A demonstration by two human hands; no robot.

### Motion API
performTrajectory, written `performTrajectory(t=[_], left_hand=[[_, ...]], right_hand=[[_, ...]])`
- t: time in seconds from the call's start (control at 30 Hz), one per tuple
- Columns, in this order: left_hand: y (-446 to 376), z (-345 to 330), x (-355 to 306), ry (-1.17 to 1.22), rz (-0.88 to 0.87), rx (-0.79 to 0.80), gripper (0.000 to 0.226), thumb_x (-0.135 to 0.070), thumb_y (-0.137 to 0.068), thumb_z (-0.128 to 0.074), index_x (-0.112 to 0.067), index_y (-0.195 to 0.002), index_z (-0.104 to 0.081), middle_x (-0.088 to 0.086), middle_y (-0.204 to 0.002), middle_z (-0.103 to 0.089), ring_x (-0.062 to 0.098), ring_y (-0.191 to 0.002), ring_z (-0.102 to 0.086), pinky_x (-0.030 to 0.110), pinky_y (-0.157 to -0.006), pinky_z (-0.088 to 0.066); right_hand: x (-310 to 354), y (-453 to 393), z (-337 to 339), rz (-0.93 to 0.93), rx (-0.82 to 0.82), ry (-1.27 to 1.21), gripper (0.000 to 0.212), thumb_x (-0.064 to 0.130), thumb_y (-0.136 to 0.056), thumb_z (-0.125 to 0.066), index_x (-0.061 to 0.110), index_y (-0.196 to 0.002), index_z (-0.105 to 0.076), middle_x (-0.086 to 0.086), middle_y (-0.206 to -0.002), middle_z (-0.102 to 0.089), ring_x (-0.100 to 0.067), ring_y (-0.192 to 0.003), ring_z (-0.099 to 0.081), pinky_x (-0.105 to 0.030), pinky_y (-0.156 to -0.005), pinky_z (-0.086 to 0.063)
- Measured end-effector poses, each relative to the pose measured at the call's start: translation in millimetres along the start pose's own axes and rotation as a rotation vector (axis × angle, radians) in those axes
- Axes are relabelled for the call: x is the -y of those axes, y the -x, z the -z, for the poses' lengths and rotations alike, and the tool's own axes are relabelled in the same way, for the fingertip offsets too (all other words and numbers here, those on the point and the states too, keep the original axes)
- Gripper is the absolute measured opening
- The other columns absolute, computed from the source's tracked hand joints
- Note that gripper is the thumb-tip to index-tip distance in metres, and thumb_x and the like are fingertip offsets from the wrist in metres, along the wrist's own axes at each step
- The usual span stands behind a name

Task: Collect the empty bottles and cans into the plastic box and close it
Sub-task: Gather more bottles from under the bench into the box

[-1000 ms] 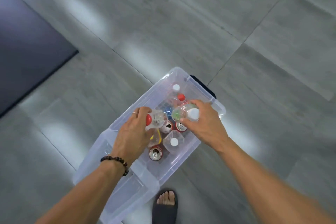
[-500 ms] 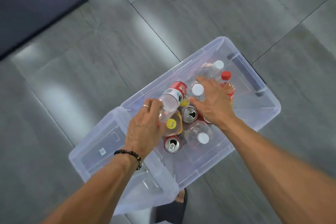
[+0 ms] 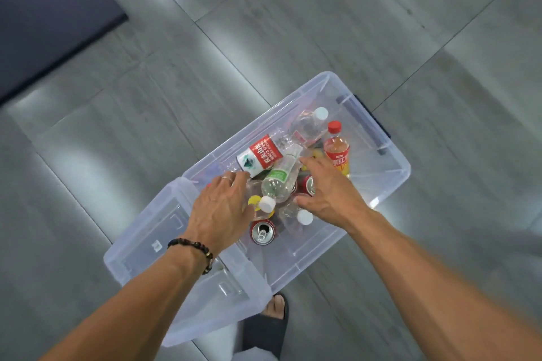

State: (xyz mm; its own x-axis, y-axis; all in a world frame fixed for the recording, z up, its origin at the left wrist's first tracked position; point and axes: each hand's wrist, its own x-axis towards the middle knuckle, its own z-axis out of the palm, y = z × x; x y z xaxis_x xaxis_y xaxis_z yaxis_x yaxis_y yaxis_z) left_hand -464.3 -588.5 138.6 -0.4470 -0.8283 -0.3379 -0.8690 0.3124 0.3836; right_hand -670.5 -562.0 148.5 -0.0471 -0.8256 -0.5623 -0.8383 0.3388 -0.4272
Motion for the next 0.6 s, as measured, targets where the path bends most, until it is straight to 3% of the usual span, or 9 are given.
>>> performTrajectory(t=[0.17, 0.4, 0.6], left_hand=[[22, 42, -50, 0.006, -0.19, 0.034, 0.04, -0.028, -0.085, -0.056, -0.017, -0.122, -0.047, 0.004, -0.106, -0.059, 0.024, -0.093, -0.055, 0.035, -0.078, -0.046], [55, 99, -168, -0.092, -0.42, 0.071, 0.037, -0.035, -0.083, -0.052, -0.019, -0.116, -0.046, 0.003, -0.101, -0.057, 0.025, -0.09, -0.056, 0.037, -0.078, -0.047], [105, 117, -301, -0.149, -0.596, 0.11, 0.052, -0.045, -0.086, -0.053, -0.02, -0.13, -0.039, 0.003, -0.126, -0.05, 0.023, -0.113, -0.049, 0.035, -0.095, -0.043]], right_hand=[[-9, 60, 60, -0.08, -0.095, -0.1, 0.065, 0.035, -0.085, -0.061, 0.028, -0.143, -0.033, -0.004, -0.144, -0.043, -0.024, -0.126, -0.045, -0.038, -0.103, -0.039], [-36, 174, 154, -0.174, -0.261, -0.177, 0.064, 0.038, -0.09, -0.057, 0.022, -0.146, -0.031, -0.005, -0.147, -0.04, -0.022, -0.131, -0.043, -0.031, -0.103, -0.034], [-92, 314, 207, -0.275, -0.447, -0.284, 0.066, 0.042, -0.09, -0.055, 0.025, -0.147, -0.028, 0.002, -0.148, -0.038, -0.019, -0.134, -0.039, -0.034, -0.107, -0.034]])
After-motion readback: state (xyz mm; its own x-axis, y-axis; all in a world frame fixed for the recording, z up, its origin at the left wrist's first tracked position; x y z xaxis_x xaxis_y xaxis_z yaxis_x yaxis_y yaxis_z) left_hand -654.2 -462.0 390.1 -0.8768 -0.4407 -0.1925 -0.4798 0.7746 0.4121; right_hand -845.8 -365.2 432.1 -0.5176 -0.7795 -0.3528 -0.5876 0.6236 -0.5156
